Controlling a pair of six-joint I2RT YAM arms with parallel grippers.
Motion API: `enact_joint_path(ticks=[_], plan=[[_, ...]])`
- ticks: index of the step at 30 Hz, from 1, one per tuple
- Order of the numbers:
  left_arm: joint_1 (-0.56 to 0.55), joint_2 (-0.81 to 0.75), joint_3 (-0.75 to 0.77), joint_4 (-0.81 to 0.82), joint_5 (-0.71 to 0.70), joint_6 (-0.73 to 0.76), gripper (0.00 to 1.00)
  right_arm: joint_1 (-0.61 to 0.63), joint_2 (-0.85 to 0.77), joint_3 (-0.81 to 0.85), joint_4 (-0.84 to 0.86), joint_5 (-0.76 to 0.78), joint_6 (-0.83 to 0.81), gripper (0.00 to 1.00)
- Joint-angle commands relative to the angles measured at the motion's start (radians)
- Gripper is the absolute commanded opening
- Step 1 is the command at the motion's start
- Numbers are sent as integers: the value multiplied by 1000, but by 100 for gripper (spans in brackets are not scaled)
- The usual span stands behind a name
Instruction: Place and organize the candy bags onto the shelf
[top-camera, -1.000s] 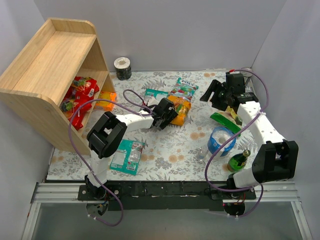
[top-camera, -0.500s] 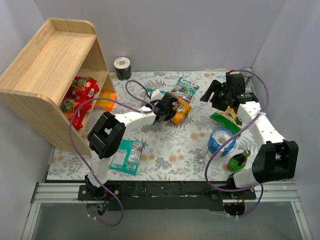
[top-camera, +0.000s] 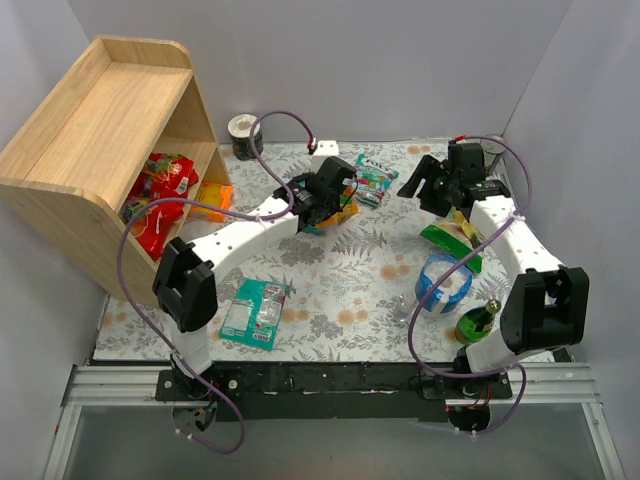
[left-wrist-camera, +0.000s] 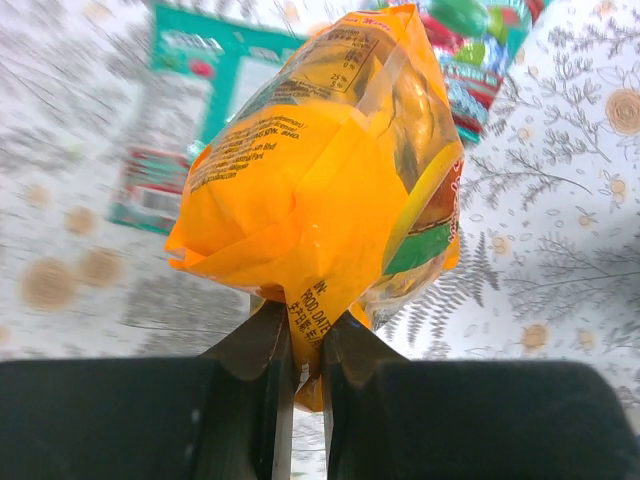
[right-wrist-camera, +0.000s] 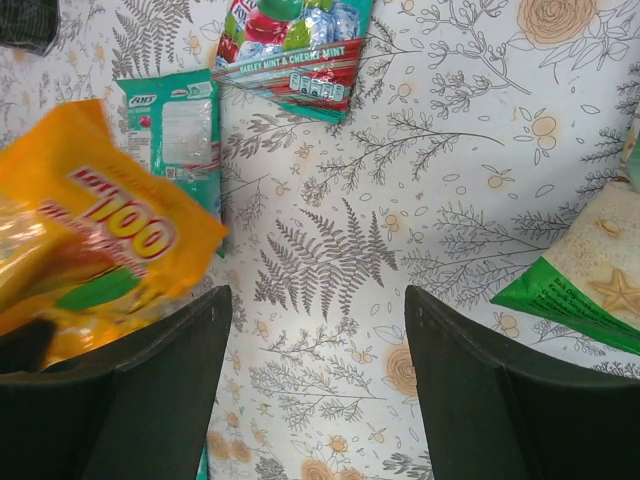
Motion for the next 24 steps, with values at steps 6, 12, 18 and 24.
enact_joint_path(ticks=[6,12,18,24], plan=[[2,-228,150,23,-264,572,0,0,68,120,57,-22,13,76],[2,-315,96,187,-448,859,0,-1,87,146,55,-22,8,76],[34,-351,24,449,-646,1149,0,0,98,157,61,-30,8,75],[112,-345,-70,961,-700,1632,0,0,110,155,77,-45,11,75]])
